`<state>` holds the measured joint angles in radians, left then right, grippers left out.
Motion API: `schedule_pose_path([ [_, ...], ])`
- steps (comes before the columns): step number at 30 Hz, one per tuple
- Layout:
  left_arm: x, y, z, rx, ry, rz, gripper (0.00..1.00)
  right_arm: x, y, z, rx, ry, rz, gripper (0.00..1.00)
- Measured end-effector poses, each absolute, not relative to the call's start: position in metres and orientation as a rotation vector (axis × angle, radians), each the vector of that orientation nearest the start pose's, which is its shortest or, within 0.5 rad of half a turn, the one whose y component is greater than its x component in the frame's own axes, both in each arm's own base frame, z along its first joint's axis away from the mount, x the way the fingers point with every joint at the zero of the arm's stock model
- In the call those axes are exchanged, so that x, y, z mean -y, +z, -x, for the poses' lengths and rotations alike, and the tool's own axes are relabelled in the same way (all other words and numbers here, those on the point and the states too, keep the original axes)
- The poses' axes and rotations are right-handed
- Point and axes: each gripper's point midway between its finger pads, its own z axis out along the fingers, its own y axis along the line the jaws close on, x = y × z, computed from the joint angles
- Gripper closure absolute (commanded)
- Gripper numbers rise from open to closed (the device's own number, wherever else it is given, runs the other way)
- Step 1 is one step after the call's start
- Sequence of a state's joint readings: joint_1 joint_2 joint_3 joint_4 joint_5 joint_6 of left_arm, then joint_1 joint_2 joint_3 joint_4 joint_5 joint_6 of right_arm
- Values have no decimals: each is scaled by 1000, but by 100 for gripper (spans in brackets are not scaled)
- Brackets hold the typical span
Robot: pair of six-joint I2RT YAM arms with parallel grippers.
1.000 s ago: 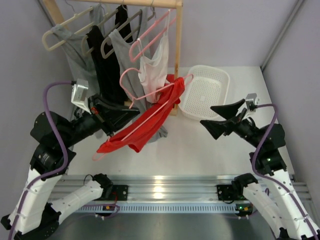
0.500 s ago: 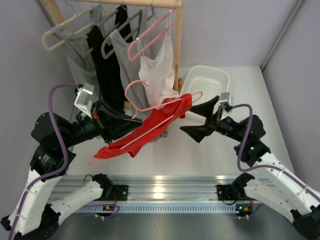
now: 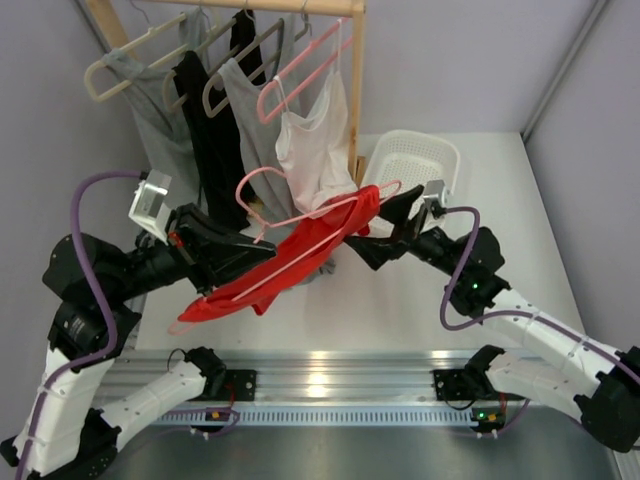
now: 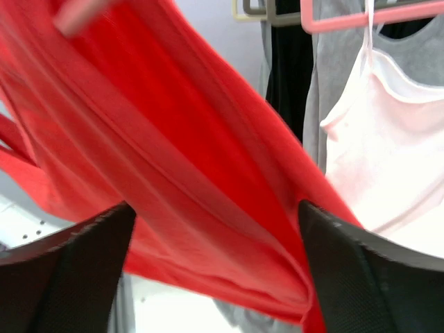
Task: Remove the tank top from the hanger
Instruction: Pick up the hanger from the clothesline, then remove the tank top from the hanger.
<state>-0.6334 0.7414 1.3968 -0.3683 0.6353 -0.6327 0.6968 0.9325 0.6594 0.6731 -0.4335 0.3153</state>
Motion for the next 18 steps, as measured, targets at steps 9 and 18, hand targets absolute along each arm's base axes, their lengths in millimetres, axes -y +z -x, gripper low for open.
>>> schedule_pose_path([
  [9,198,530,-61,-1307,-1449,-612,100,-305,367,-204,-1087,1278,637,100],
  [18,204,504,-79,-1362,-1403,-580,100,-274,408,-171,-998,1274,604,100],
])
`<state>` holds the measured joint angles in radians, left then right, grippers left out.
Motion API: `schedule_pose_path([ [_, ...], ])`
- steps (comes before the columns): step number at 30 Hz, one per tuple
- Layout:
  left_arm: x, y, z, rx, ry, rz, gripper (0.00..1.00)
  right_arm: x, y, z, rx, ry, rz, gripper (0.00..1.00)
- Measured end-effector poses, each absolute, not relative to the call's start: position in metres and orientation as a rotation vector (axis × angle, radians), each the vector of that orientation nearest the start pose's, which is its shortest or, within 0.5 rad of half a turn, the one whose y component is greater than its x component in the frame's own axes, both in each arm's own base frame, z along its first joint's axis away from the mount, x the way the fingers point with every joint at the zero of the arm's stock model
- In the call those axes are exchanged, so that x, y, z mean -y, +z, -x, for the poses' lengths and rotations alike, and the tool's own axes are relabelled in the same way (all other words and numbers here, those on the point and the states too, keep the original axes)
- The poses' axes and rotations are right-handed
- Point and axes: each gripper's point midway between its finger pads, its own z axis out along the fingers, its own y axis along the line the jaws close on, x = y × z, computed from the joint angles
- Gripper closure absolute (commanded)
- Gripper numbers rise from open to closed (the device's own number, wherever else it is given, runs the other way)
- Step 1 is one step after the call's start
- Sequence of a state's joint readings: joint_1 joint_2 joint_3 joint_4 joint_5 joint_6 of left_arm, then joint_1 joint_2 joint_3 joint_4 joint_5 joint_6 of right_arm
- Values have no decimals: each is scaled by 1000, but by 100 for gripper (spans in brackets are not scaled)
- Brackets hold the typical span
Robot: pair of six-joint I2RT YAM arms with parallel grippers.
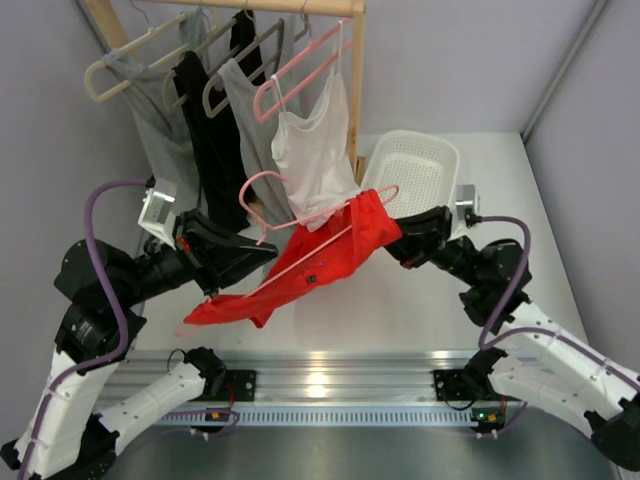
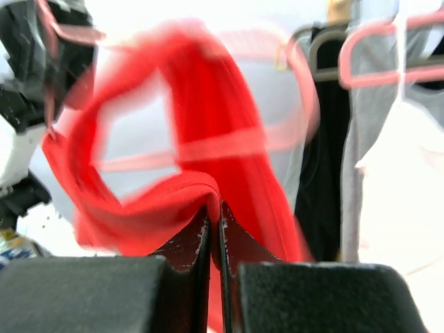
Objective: Remove the tank top from the hanger
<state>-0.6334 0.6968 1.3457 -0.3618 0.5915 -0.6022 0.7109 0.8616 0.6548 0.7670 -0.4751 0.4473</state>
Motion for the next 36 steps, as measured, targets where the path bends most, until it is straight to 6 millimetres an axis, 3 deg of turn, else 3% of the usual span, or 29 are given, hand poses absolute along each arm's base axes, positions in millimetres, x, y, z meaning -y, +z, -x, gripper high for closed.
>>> schedule_pose_path([
  [5,212,474,-95,-1452,-1376,-563,100,-243,442,-160,-958,1179,538,100],
  [9,213,464,-99,-1483,-1360,-558,100,-221,459,-170,-988,1078,428,100],
  [16,213,462,-84,-1470,-1404,-630,100,-193,463,-206,-1108,888,244,100],
  [21,209,464,-68,-1432,-1426,-696,100,-169,454,-231,-1192,739,102,100],
  [26,200,477,-55,-1363,-1408,-714,100,-150,442,-239,-1239,654,16,100],
  [31,194,490,-56,-1324,-1374,-686,100,-156,424,-234,-1264,681,52,100],
  [36,195,497,-66,-1328,-1349,-649,100,-200,382,-235,-1356,784,222,100],
])
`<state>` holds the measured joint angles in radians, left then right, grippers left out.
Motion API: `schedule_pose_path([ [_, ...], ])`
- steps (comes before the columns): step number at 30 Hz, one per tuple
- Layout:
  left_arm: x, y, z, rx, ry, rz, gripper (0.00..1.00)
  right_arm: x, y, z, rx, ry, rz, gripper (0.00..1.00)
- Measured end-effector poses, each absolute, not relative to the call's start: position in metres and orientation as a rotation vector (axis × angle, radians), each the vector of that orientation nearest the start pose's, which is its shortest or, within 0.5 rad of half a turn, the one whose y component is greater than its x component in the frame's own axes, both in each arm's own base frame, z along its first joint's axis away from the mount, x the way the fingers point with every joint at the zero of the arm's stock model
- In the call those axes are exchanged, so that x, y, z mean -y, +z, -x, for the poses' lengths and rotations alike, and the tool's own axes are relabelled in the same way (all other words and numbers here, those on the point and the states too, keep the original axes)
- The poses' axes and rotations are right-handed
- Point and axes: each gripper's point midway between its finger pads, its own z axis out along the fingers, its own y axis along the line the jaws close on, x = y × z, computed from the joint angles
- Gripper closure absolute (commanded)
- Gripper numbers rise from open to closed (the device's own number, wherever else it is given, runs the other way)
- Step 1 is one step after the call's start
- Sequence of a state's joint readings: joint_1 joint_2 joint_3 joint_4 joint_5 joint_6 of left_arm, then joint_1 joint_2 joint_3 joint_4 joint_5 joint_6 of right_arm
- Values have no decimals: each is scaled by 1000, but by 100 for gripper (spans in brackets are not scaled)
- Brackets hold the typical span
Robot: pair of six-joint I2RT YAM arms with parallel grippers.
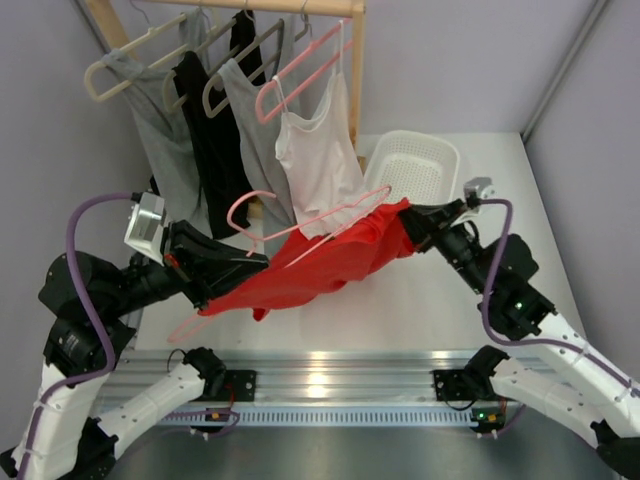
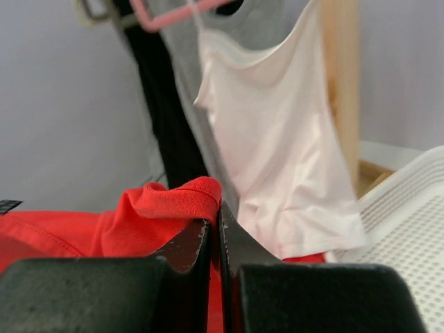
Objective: Remove the tank top from the hanger
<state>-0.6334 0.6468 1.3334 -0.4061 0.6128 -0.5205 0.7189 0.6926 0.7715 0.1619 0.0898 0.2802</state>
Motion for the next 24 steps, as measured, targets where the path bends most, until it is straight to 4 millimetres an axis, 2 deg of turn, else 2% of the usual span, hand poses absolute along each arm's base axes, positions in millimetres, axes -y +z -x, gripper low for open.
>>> schedule_pose_path([
  [3,198,498,-74,-1343,-1343,-636,100,-239,354,-227,-1409,876,360,100],
  [5,202,498,-83,-1361,-1330,-613,100,-268,336,-215,-1430,947,461,100],
  [7,203,497,-93,-1379,-1311,-581,100,-290,327,-200,-1417,1001,536,100],
  [13,204,498,-123,-1423,-1239,-470,100,-368,318,-149,-1305,1133,733,100],
  [16,206,506,-134,-1425,-1220,-441,100,-399,310,-138,-1273,1158,782,97],
  [19,207,519,-141,-1413,-1207,-421,100,-423,306,-136,-1233,1180,791,87],
  [20,207,524,-142,-1405,-1205,-416,100,-428,306,-136,-1224,1185,788,71],
  [21,207,529,-142,-1398,-1203,-412,100,-434,305,-137,-1217,1192,782,50],
  [23,205,542,-143,-1373,-1200,-404,100,-442,306,-140,-1195,1201,767,2],
  [24,205,548,-143,-1361,-1200,-401,100,-445,307,-142,-1179,1203,760,1],
])
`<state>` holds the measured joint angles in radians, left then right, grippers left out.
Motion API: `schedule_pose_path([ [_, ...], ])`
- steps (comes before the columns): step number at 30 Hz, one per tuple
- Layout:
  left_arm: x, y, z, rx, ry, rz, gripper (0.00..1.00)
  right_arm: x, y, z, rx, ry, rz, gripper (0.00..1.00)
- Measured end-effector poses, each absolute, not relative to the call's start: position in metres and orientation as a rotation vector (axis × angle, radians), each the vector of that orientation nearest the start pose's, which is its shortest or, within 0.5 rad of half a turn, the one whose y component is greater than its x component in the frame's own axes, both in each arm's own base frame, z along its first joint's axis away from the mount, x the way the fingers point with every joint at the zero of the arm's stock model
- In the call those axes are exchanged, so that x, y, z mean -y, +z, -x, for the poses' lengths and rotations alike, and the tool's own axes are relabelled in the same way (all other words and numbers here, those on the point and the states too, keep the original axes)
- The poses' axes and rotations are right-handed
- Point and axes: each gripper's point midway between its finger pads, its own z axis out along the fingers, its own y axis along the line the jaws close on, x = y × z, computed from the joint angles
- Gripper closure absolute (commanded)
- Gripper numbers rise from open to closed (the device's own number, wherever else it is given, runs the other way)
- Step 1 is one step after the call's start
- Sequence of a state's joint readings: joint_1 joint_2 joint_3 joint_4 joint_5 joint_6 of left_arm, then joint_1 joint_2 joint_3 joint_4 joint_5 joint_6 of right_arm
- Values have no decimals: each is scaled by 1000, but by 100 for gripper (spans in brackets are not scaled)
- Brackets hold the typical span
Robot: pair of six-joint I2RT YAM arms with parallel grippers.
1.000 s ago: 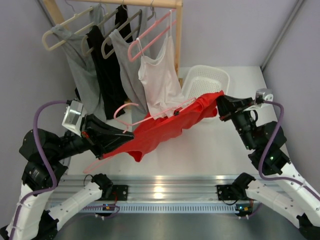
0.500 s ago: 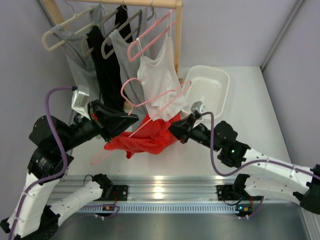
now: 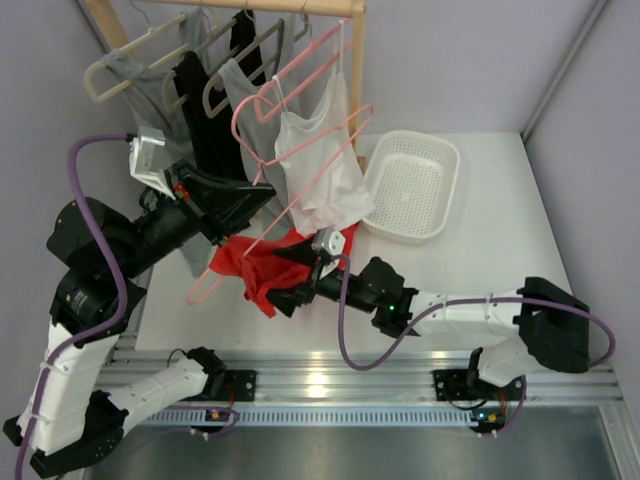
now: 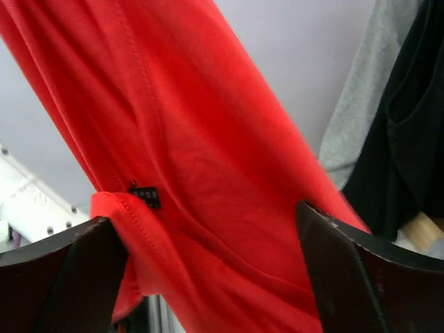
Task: Remove the tank top from the hanger
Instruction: Remove the tank top from the hanger, then place the tank top in the bin.
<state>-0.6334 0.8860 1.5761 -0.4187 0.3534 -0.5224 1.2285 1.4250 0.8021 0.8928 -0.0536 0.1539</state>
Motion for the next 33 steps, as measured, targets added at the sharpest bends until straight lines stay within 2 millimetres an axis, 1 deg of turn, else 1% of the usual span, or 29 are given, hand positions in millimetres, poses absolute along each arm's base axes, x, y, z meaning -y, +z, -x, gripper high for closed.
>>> schedule_pose_path([
  [3,203,562,-141,-1332,-1206,-395,100,-454,307,-144,-1141,1217,749,1],
  [6,200,574,-137,-1305,-1216,-391,100,-470,306,-147,-1136,1225,762,1],
  [9,199,585,-131,-1283,-1241,-393,100,-485,309,-151,-1125,1231,761,2],
  [10,200,588,-130,-1277,-1252,-397,100,-489,310,-153,-1124,1231,760,29],
  [11,200,590,-128,-1274,-1263,-398,100,-492,310,-154,-1120,1226,763,54],
  [12,201,591,-126,-1272,-1274,-400,100,-496,311,-155,-1120,1231,762,74],
  [13,202,591,-125,-1269,-1285,-401,100,-501,313,-156,-1115,1232,766,98],
  [14,202,593,-124,-1259,-1296,-401,100,-506,316,-155,-1109,1243,772,100],
  [16,200,595,-122,-1213,-1311,-393,100,-518,323,-151,-1100,1279,795,100],
  [18,200,586,-124,-1188,-1317,-372,100,-528,332,-145,-1082,1303,824,100],
  [20,195,579,-128,-1148,-1297,-338,100,-535,340,-129,-1059,1335,868,100],
  [22,192,576,-134,-1123,-1265,-316,100,-542,344,-104,-1027,1376,939,100],
  [24,189,578,-141,-1092,-1227,-293,100,-548,341,-77,-1009,1411,1027,100],
  [26,186,579,-150,-1058,-1188,-271,100,-551,331,-52,-1006,1444,1134,100],
  [29,181,580,-161,-1025,-1131,-233,100,-550,305,-29,-1043,1455,1287,100],
  [31,181,579,-165,-1023,-1112,-228,100,-546,289,-24,-1089,1447,1340,100],
  [33,180,581,-166,-1013,-1108,-225,100,-534,270,-27,-1154,1412,1352,100],
])
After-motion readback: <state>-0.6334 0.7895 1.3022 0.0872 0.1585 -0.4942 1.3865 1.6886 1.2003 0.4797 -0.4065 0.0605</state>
